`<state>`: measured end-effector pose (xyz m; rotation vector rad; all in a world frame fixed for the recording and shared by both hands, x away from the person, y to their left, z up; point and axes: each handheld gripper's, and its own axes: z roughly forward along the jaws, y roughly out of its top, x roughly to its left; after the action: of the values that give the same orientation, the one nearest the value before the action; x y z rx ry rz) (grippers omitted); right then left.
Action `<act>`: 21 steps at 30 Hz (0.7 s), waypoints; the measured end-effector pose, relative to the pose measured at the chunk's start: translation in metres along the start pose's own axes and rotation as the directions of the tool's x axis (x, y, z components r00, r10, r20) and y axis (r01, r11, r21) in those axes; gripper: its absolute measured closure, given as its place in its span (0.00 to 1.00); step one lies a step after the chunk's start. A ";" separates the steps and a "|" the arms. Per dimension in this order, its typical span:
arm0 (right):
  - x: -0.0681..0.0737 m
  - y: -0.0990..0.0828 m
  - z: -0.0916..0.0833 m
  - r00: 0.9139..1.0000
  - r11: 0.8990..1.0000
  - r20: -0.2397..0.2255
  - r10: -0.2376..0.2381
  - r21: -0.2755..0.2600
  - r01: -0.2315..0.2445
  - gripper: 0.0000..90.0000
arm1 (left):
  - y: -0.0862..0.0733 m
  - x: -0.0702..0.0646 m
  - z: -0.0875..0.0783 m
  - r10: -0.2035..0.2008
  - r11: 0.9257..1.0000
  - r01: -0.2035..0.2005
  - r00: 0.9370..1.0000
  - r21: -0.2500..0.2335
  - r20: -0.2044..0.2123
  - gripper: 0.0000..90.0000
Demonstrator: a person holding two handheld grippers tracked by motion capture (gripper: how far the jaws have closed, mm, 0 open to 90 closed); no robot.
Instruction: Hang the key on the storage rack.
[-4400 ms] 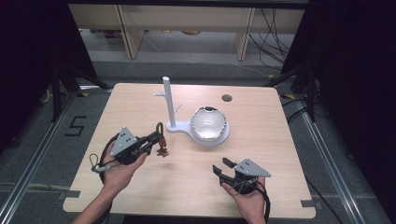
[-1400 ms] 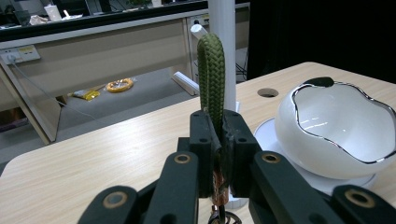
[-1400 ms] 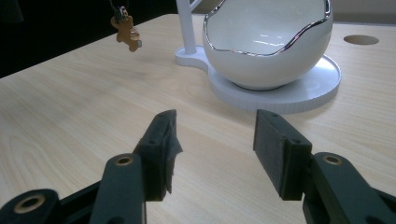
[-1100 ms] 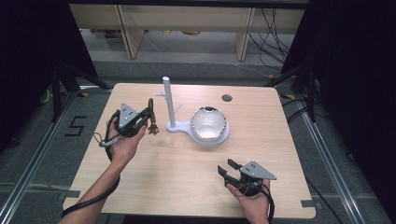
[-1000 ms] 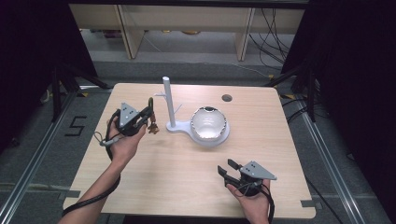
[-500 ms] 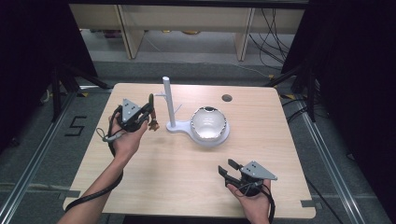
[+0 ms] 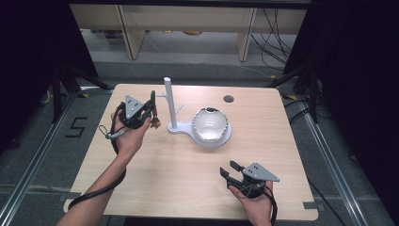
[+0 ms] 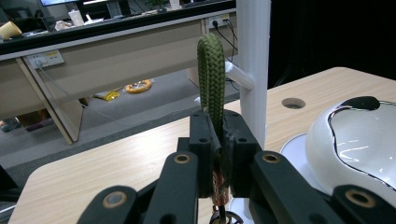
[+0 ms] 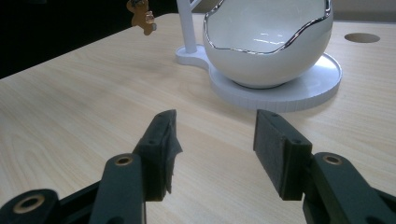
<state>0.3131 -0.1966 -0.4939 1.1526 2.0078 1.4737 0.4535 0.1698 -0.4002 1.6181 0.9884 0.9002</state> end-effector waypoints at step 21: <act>-0.001 0.000 -0.002 1.000 1.000 0.000 0.006 0.009 -0.006 0.56 | 0.004 -0.013 0.008 0.090 0.996 -0.090 0.996 0.004 -0.016 0.92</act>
<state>0.3123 -0.1983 -0.4936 1.1637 2.0147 1.4690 0.4563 0.1544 -0.3998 1.6713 0.9344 0.9744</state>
